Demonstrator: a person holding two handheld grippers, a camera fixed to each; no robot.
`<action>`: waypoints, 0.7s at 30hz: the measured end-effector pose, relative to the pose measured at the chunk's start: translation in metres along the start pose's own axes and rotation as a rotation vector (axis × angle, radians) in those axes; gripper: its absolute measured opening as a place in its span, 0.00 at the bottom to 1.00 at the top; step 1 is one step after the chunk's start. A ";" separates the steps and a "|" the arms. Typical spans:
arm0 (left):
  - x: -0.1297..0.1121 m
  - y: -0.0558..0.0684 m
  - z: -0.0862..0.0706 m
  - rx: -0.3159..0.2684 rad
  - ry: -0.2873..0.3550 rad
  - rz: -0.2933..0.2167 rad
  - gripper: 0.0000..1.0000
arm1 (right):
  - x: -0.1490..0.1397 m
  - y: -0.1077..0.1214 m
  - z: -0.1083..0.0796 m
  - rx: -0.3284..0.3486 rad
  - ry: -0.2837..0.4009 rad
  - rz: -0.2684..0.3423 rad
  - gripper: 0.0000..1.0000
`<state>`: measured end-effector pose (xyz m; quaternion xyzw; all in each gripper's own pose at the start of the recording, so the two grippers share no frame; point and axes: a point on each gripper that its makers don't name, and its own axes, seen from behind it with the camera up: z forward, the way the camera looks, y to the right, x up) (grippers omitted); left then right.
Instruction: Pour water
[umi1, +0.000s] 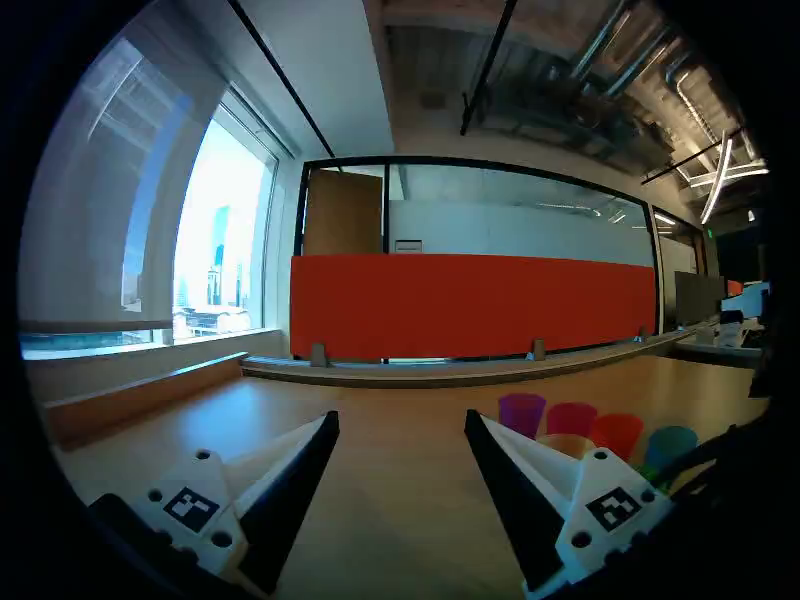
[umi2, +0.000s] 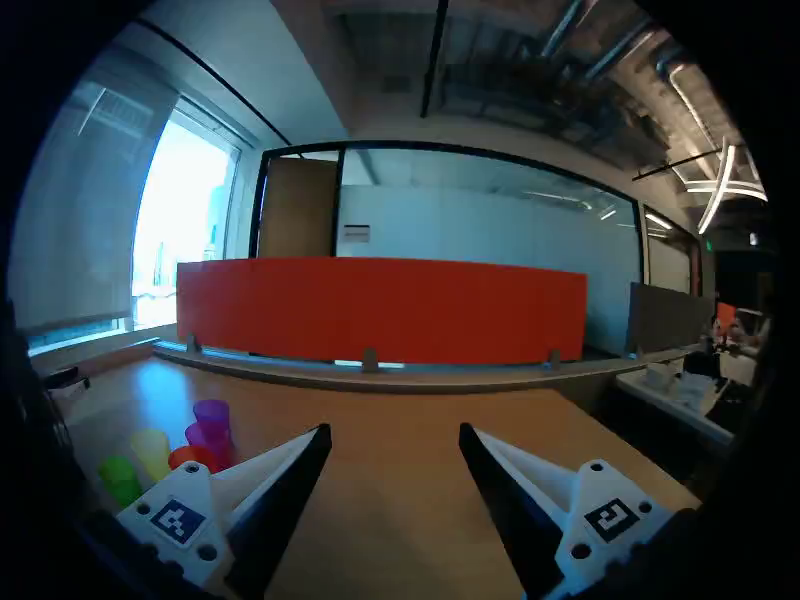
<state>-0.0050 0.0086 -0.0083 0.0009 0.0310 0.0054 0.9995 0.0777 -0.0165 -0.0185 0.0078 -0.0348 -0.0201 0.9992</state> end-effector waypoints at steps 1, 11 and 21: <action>-0.001 0.000 0.000 0.000 -0.001 0.000 0.93 | 0.001 0.000 0.000 0.000 0.001 -0.001 0.99; -0.010 0.000 0.002 0.005 -0.013 0.008 0.93 | 0.004 -0.001 -0.001 0.001 0.006 -0.004 0.99; -0.014 -0.002 0.004 0.009 -0.031 0.010 0.93 | 0.006 0.004 -0.003 -0.007 0.008 -0.003 0.99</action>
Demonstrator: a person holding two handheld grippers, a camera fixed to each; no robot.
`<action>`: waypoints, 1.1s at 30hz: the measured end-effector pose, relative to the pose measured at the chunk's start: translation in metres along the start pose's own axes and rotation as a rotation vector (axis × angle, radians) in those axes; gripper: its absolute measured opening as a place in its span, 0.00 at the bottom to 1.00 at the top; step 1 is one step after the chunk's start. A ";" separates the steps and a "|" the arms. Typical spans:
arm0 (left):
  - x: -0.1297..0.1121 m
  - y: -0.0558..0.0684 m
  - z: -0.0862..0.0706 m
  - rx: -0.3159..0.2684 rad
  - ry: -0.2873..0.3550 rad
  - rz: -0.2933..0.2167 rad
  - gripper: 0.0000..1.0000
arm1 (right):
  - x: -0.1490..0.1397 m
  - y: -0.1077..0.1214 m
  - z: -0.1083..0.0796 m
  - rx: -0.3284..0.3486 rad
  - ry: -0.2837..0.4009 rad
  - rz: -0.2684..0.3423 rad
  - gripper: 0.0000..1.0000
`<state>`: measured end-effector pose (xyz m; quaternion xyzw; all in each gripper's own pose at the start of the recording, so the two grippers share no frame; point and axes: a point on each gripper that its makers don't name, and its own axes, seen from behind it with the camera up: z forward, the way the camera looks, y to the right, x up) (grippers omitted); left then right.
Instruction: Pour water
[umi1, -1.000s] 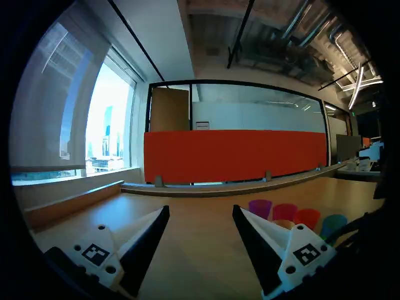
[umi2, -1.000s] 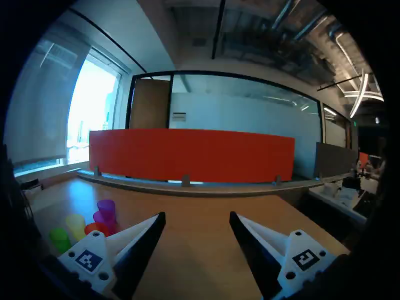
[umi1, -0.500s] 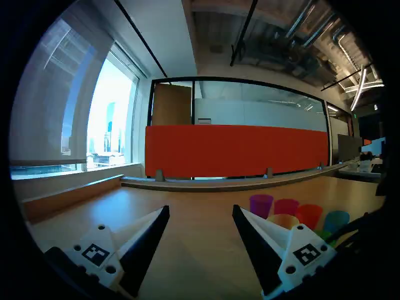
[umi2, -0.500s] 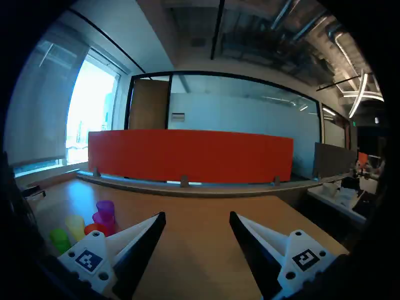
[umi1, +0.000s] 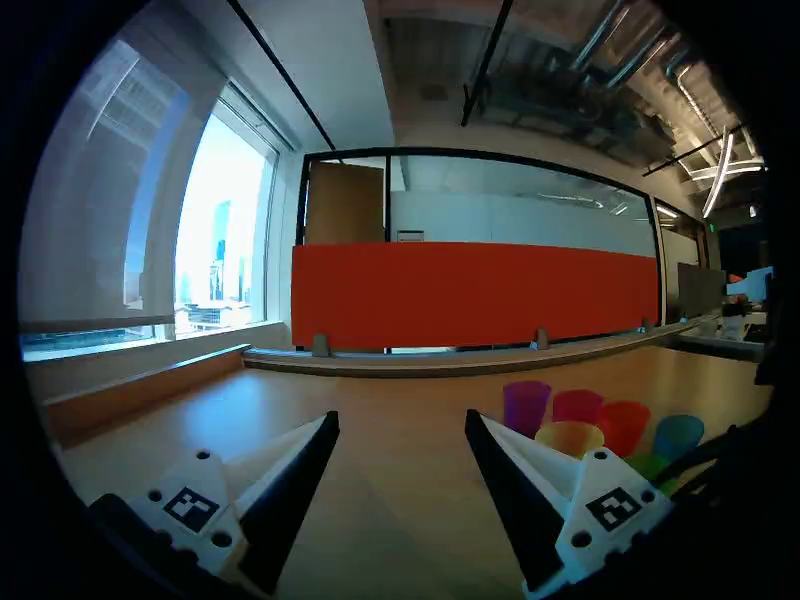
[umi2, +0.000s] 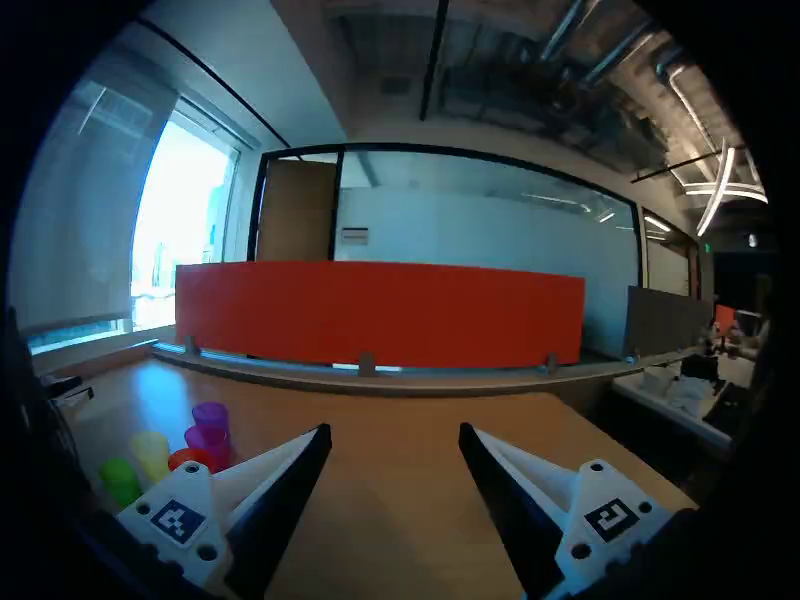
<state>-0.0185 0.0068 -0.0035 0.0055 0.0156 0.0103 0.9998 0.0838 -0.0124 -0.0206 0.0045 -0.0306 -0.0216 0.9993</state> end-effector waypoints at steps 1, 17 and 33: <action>-0.001 0.000 0.000 0.001 -0.003 0.000 0.93 | 0.000 0.000 0.000 0.000 0.000 0.000 0.99; -0.005 -0.001 0.002 0.001 -0.023 0.001 0.94 | 0.004 -0.002 0.000 0.011 0.007 0.001 0.99; -0.005 -0.001 0.002 0.001 -0.027 0.003 0.94 | 0.005 0.007 -0.002 -0.016 0.053 -0.019 0.99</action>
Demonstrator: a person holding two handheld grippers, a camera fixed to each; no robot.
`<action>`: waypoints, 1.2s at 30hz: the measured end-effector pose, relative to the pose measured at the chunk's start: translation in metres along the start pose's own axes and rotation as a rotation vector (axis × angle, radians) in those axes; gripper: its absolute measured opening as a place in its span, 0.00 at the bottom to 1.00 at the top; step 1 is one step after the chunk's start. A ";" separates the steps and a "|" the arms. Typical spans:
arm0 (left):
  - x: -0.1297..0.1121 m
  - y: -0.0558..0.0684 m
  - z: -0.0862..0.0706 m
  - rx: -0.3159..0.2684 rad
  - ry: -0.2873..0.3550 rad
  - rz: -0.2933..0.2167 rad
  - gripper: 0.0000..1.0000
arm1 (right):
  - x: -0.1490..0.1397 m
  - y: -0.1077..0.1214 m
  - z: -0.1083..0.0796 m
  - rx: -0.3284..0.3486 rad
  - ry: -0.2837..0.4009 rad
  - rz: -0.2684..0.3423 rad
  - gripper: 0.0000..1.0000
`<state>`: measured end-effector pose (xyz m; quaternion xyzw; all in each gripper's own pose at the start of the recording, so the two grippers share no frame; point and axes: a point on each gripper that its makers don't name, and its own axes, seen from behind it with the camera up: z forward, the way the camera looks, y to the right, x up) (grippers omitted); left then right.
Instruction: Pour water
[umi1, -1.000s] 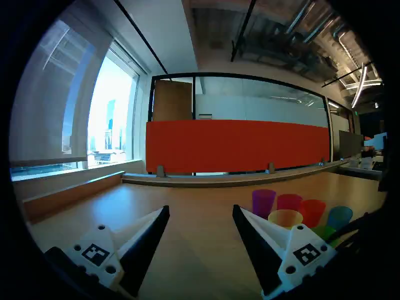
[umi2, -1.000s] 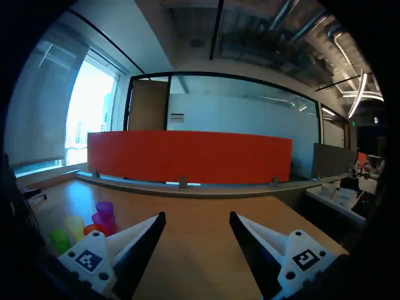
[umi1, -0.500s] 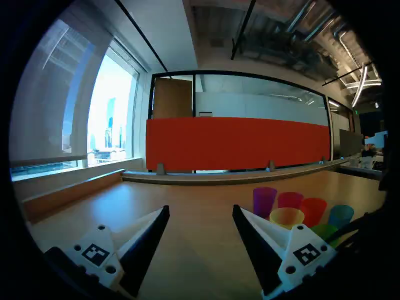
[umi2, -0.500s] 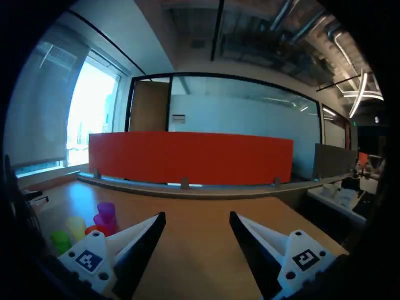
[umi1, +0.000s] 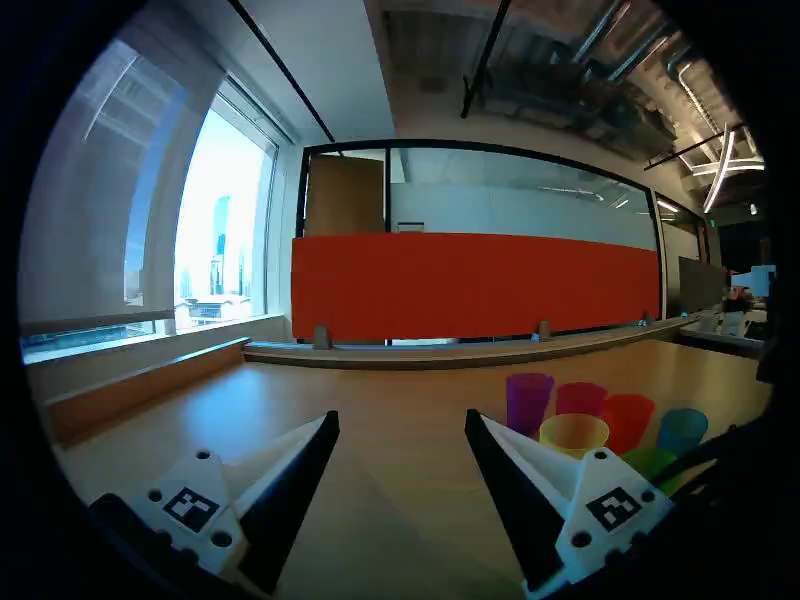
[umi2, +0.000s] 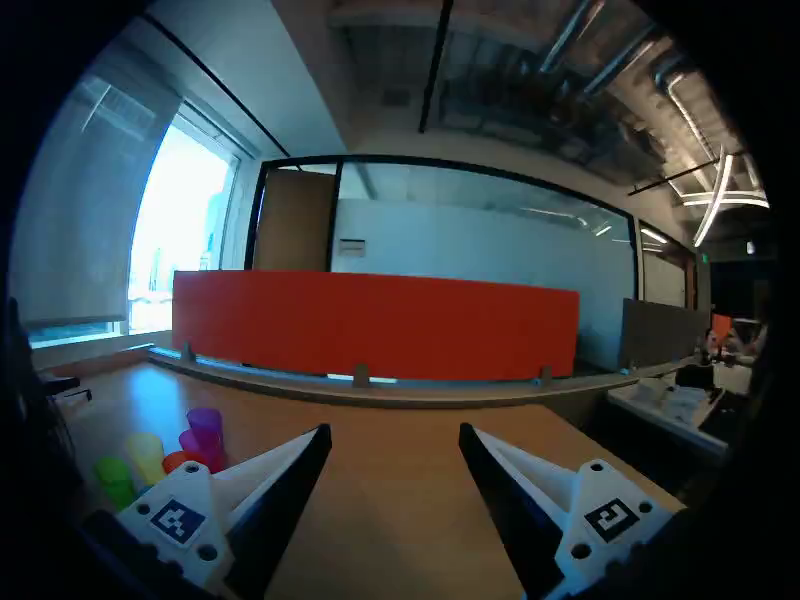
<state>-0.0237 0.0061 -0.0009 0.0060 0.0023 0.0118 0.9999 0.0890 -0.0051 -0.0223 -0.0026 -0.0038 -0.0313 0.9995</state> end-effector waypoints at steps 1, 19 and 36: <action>0.000 0.000 0.000 0.000 0.000 0.000 0.94 | -0.001 0.000 0.000 -0.001 0.005 0.000 0.99; -0.001 0.000 0.000 0.000 0.000 0.000 0.94 | -0.030 0.004 0.004 -0.009 0.077 0.048 0.99; -0.001 0.000 0.000 0.000 0.000 0.000 0.94 | -0.066 0.002 0.021 0.001 0.063 0.090 0.99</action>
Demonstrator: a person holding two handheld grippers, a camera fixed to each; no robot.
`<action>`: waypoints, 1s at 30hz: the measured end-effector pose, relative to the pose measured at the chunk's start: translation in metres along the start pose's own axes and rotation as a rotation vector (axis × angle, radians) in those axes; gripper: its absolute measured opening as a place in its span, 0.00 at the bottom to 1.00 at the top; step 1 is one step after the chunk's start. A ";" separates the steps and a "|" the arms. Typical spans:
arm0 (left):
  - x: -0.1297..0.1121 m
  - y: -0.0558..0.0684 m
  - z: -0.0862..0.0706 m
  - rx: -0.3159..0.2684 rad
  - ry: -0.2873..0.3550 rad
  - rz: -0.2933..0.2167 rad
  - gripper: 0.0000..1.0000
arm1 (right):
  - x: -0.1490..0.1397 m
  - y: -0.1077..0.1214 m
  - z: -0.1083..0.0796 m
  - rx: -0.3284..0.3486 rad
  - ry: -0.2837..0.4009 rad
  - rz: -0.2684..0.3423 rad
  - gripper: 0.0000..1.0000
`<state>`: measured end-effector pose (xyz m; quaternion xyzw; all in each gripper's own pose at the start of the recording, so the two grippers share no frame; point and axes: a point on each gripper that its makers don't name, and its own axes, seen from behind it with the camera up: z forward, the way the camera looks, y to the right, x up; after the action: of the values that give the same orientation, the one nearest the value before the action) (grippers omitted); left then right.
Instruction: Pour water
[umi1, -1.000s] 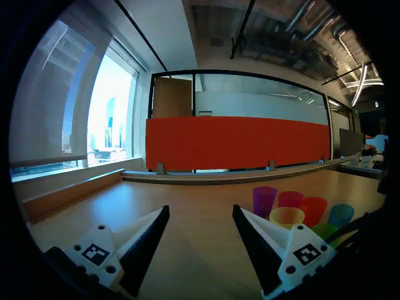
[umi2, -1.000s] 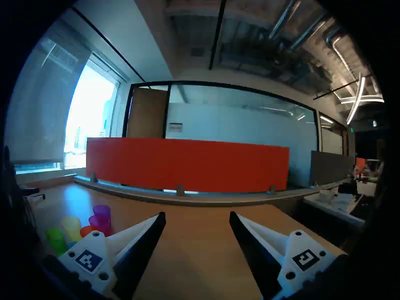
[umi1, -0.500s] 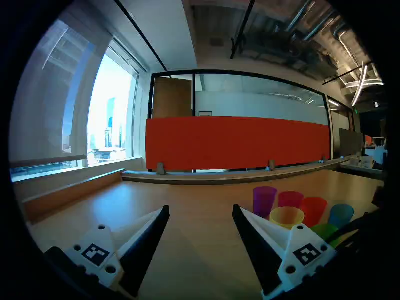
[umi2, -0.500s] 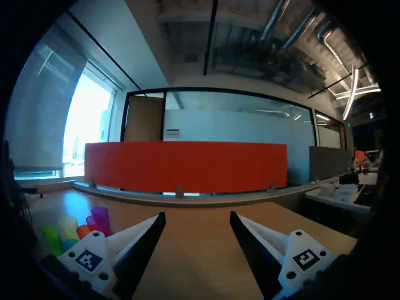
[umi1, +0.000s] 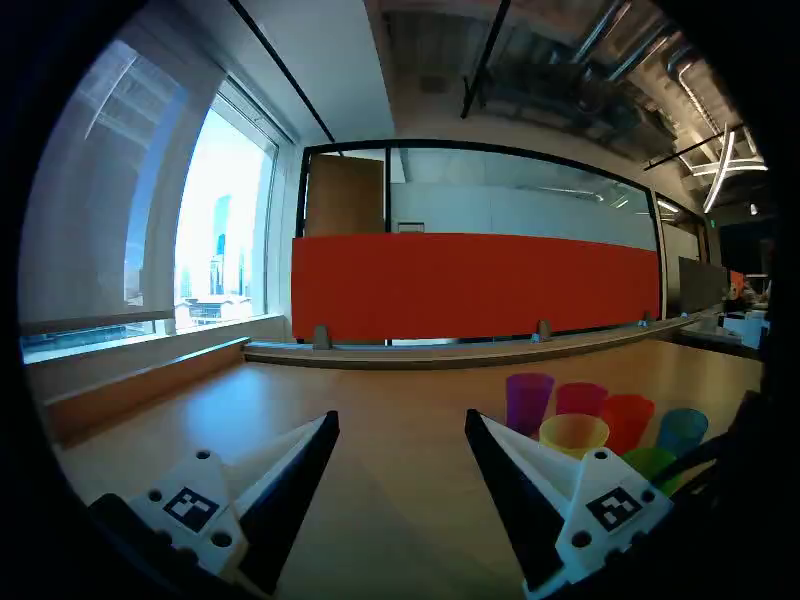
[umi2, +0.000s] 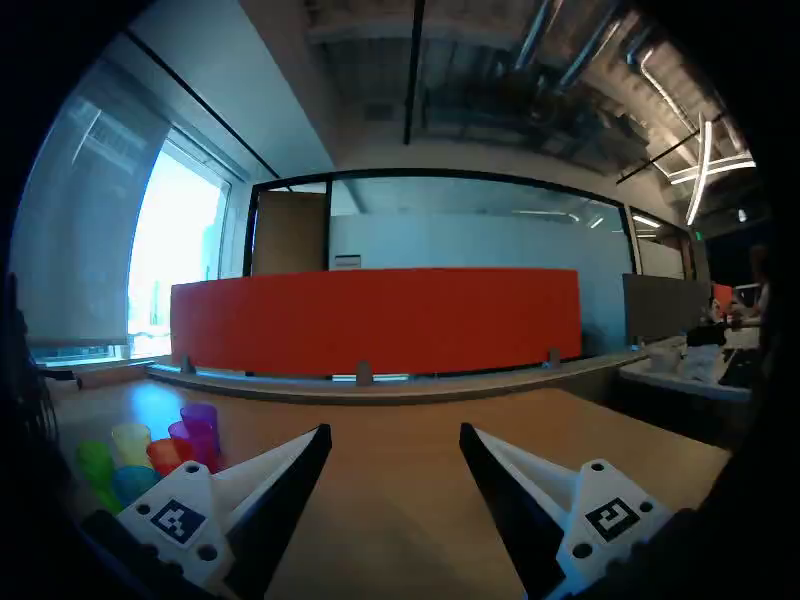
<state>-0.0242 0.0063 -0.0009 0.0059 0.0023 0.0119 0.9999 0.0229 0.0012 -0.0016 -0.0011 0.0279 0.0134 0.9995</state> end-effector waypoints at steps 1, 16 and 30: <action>0.000 0.000 0.000 0.000 0.000 0.000 0.94 | -0.001 0.001 0.001 -0.002 -0.002 -0.001 0.99; 0.000 0.000 0.000 0.000 0.000 0.000 0.94 | -0.017 0.005 0.002 -0.014 -0.019 -0.027 0.99; 0.000 0.001 0.000 0.000 0.000 0.000 0.94 | -0.023 0.005 0.003 -0.020 -0.054 -0.030 0.99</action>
<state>-0.0241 0.0068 -0.0012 0.0059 0.0023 0.0121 0.9999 0.0003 0.0053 0.0027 -0.0112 0.0007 -0.0011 0.9999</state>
